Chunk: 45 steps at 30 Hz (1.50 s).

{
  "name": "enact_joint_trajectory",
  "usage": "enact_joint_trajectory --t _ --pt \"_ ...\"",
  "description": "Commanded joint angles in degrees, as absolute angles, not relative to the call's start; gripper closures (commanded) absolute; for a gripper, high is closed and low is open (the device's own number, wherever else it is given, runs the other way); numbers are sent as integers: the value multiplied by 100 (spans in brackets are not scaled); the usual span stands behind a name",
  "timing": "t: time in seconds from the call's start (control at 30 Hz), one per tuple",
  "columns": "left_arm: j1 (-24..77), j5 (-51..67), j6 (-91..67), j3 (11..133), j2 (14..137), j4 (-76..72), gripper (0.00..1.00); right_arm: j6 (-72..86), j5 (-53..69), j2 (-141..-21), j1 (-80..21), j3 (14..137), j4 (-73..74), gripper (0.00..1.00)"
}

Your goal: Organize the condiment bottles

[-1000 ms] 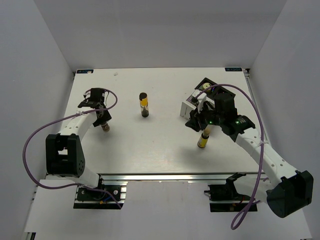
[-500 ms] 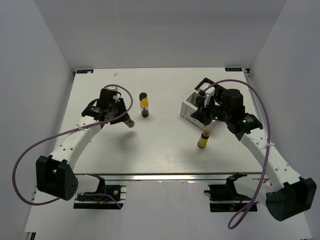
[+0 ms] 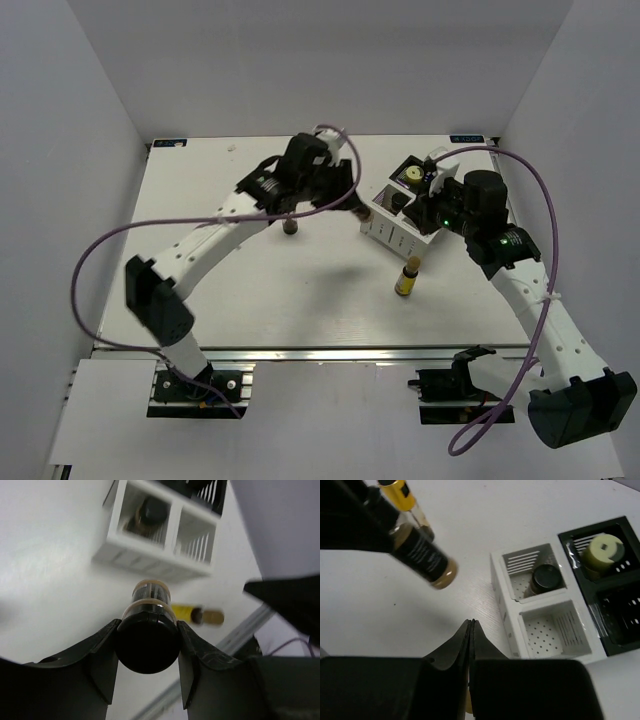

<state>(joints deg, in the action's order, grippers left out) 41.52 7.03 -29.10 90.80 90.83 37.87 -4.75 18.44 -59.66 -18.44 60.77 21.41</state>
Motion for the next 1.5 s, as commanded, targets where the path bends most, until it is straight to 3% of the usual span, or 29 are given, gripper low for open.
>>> enact_joint_trajectory --t 0.0,0.03,0.2,0.87,1.47 --pt "4245 616 -2480 10323 10096 3462 100 -185 1258 -5898 -1644 6302 2039 100" --pt "4254 589 -2418 11084 10673 3506 100 -167 1239 -5889 -1609 6302 2083 100" --pt "4289 378 -2355 12620 11785 3736 100 -105 1125 -5652 -1459 6153 2066 100" --pt "4552 62 -1767 12727 12278 3990 100 -44 1248 -5291 -1222 5651 1951 100" --pt "4711 -984 -1354 13061 12709 4263 100 105 1283 -5203 -1195 5528 1916 100"
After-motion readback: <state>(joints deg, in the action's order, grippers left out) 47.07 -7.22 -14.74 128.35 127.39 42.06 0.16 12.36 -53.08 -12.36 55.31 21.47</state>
